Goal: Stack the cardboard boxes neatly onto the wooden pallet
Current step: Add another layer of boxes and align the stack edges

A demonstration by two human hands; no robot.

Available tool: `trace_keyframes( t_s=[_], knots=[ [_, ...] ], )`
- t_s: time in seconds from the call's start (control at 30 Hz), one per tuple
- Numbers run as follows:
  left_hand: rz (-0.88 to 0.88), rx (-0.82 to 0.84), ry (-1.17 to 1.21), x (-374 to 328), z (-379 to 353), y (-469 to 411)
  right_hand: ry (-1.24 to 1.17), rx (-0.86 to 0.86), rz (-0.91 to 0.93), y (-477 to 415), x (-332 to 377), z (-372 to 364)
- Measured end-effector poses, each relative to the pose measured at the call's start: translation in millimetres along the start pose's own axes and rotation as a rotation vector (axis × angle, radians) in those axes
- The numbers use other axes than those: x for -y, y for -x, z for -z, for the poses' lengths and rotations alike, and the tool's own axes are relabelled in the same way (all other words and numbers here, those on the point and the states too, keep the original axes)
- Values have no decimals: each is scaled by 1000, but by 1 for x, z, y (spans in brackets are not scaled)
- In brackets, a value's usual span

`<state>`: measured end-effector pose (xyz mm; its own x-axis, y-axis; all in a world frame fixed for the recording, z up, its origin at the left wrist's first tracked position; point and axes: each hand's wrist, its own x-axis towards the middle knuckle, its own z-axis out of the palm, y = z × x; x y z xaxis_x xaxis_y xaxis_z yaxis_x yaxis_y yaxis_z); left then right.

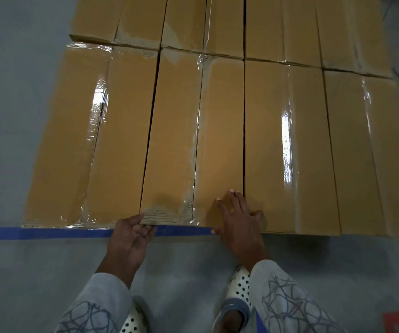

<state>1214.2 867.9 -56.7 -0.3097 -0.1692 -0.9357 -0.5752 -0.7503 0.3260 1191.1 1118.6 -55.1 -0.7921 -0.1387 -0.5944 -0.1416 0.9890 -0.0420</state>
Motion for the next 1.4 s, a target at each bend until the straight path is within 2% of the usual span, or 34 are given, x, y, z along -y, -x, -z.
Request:
trace_keyframes(
  t_s=[0.13,0.27,0.33,0.47,0.6,0.77,1.0,1.17,1.4],
  knots=[
    [11,8,-11,0,0,6,-32,2,-9,0,1,4],
    [18,-39,-158,3,10,26,-145,-45,-71,10,16,10],
    [-4,-122,-208,-2,25,47,-184,-105,-25,23,44,14],
    [-18,-174,-155,-42,60,77,-264,-212,86,41,115,15],
    [-125,-233,-100,-97,106,50,-301,-236,188,19,193,13],
    [-73,-142,-120,-145,144,0,-266,-157,89,-6,246,-14],
    [-39,-111,-69,-156,150,-15,-317,-249,50,-12,243,-14],
    [34,-33,-9,-168,150,-11,-308,-259,33,-20,240,-10],
    [75,-43,-22,-175,148,-12,-237,-247,33,-22,245,-8]
  ],
)
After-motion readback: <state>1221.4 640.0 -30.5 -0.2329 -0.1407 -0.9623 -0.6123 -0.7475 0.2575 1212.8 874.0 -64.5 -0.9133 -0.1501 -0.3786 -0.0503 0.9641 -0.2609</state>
